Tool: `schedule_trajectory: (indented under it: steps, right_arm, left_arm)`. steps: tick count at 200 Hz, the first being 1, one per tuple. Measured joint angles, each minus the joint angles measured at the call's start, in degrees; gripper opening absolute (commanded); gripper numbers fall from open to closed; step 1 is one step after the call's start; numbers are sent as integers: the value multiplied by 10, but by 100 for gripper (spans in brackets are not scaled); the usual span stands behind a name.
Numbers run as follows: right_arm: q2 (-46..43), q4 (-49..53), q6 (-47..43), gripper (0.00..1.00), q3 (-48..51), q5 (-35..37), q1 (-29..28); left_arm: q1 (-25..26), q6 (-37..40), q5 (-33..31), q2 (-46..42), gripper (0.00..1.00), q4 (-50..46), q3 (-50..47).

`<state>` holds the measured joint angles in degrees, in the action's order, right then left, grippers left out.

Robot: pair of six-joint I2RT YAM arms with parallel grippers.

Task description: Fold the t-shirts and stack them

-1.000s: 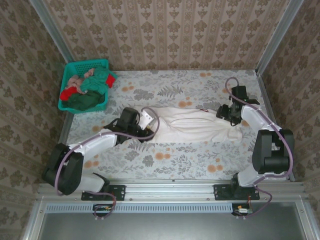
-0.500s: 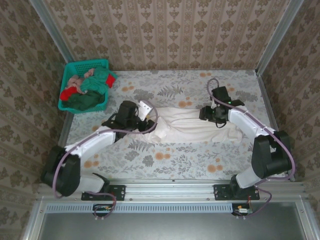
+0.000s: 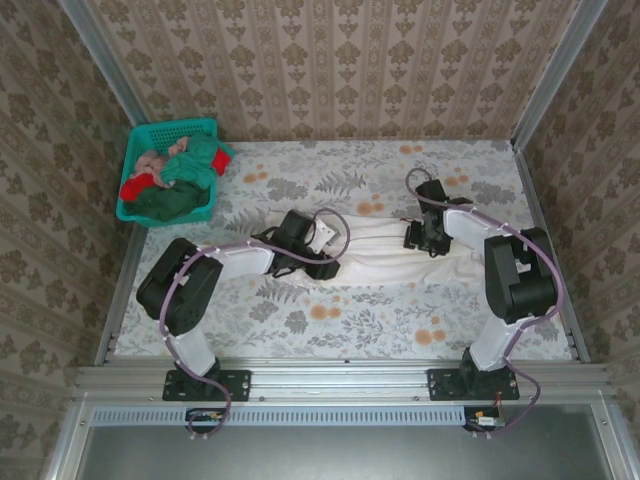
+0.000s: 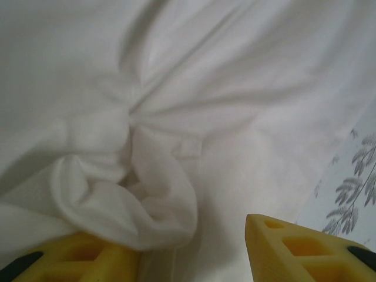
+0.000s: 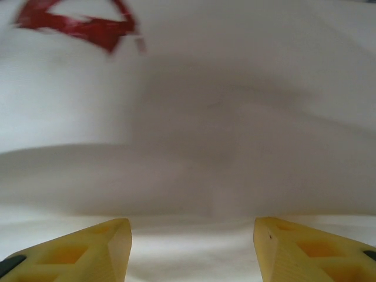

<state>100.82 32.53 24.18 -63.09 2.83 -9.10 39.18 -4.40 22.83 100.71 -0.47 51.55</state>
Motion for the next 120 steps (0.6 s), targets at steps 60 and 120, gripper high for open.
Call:
schedule_trajectory:
  steps: [60,120]
  right_arm:
    - [3,26,-18,61,-72,10,2]
    - [107,28,-14,61,-122,17,1]
  left_arm:
    - [-37,-57,27,-56,99,-16,-17]
    - [-40,-141,-58,-141,100,12,-24]
